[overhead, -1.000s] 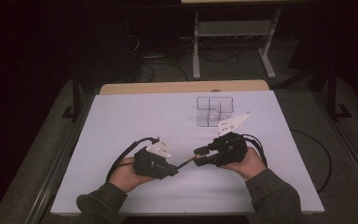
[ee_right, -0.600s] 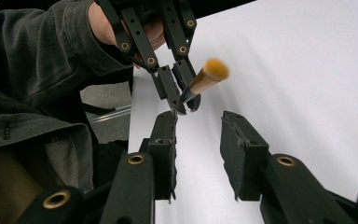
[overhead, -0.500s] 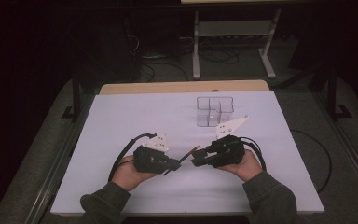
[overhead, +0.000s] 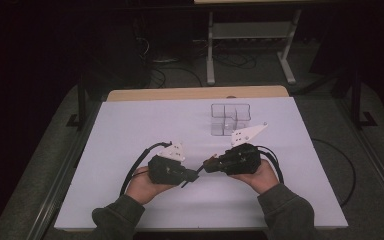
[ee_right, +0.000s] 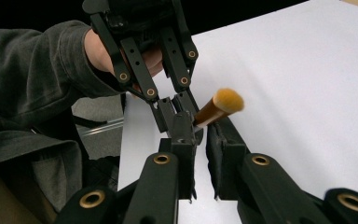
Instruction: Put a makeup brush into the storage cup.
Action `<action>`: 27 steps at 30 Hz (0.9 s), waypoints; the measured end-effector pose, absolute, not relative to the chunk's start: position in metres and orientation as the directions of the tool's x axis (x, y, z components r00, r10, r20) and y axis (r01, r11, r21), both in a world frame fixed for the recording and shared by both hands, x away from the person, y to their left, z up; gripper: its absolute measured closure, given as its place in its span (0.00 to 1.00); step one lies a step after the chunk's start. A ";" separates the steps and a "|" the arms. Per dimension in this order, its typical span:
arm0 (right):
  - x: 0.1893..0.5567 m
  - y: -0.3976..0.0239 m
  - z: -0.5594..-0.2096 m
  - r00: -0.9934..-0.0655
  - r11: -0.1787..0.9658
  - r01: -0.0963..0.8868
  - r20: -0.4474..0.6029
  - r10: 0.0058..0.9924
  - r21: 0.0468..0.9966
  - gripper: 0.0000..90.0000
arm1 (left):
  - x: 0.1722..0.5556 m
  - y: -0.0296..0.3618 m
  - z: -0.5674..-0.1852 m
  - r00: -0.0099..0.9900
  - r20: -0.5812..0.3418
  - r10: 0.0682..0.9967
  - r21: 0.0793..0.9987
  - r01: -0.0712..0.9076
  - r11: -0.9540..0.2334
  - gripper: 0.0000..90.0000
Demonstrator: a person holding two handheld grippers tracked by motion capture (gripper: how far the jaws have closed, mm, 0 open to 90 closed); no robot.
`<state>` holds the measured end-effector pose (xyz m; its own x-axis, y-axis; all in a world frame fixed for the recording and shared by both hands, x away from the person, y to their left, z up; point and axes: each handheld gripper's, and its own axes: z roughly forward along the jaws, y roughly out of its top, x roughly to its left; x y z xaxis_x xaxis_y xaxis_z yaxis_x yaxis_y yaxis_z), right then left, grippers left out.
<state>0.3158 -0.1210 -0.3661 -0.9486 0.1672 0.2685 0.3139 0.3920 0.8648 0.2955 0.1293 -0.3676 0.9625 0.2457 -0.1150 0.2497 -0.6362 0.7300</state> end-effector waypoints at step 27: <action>0.317 -0.118 -0.364 -0.939 0.395 0.345 0.313 0.145 0.851 0.92 | 0.293 0.127 -0.373 0.966 -0.114 0.232 0.717 0.241 -0.653 0.85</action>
